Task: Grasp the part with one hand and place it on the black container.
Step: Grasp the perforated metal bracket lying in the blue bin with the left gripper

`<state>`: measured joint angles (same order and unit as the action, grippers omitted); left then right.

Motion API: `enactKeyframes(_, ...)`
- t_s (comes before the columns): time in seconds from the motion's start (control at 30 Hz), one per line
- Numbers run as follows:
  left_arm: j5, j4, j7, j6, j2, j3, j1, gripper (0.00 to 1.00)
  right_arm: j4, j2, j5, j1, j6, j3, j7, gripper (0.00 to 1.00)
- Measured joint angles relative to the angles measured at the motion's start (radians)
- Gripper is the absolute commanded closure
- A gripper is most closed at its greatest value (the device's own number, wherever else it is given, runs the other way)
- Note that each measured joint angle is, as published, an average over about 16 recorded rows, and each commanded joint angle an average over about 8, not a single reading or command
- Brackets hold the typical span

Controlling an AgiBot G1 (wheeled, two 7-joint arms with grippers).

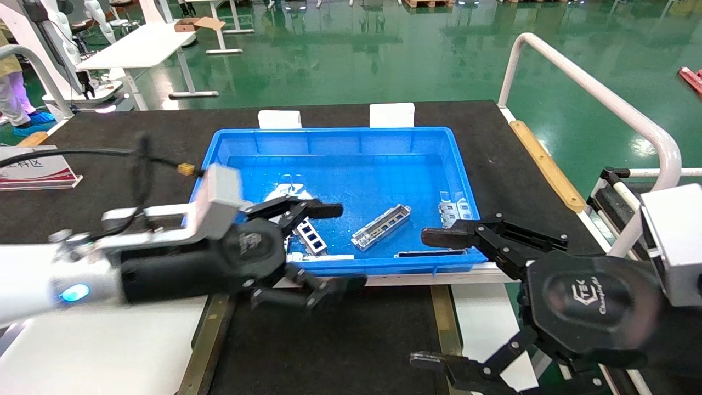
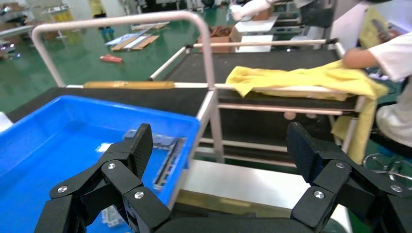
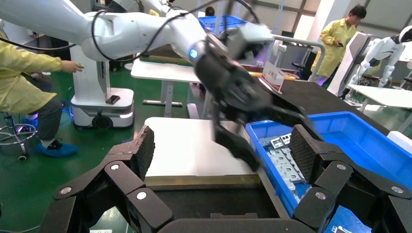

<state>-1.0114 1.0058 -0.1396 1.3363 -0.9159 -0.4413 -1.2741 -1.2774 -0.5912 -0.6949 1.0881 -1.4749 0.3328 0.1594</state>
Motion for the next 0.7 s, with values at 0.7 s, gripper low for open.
enactKeyframes(0.7,-0.212,-0.665,0.253,-0.302,-0.392,-0.104,-0.250,0.00,0.000,0.000,0.000,0.000,0.000,0.001,0.000,0.00)
